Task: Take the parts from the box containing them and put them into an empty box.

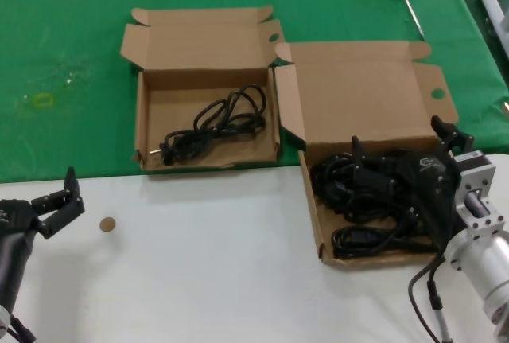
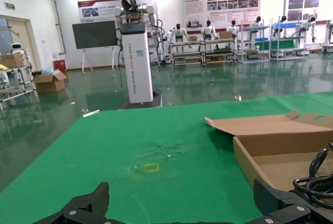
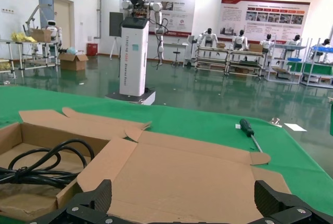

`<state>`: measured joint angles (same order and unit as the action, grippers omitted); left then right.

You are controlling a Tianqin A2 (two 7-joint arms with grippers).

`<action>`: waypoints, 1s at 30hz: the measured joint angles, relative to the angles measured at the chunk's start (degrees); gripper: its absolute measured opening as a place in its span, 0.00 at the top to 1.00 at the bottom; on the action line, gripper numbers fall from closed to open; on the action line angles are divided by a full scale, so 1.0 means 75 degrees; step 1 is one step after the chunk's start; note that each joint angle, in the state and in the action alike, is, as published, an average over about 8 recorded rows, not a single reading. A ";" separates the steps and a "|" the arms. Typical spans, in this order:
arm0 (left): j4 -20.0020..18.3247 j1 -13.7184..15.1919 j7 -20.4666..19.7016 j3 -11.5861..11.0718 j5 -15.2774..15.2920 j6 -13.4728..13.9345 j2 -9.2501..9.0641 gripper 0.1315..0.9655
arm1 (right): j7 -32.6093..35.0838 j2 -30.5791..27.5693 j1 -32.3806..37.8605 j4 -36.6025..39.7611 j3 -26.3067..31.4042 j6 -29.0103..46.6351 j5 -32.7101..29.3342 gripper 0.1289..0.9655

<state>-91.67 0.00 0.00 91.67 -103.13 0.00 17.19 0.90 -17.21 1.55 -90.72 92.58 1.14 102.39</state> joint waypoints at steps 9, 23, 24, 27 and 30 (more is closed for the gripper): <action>0.0000 0.0000 -0.0001 0.0000 0.0000 0.0000 0.0000 0.00 | 0.0000 0.0000 0.0000 0.0000 0.0000 0.0000 0.0000 0.00; 0.0000 0.0000 -0.0002 0.0000 0.0000 0.0000 0.0000 0.00 | 0.0000 0.0000 0.0000 0.0000 0.0000 0.0000 0.0000 0.00; 0.0000 0.0000 -0.0001 0.0000 0.0000 0.0000 0.0000 0.00 | 0.0000 0.0000 0.0000 0.0000 0.0000 0.0000 0.0000 0.00; 0.0000 0.0000 -0.0001 0.0000 0.0000 0.0000 0.0000 0.00 | 0.0000 0.0000 0.0000 0.0000 0.0000 0.0000 0.0000 0.00; 0.0000 0.0000 -0.0001 0.0000 0.0000 0.0000 0.0000 0.00 | 0.0000 0.0000 0.0000 0.0000 0.0000 0.0000 0.0000 0.00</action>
<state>-91.67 0.00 0.00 91.67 -103.13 0.00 17.19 0.90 -17.21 1.55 -90.72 92.58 1.14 102.39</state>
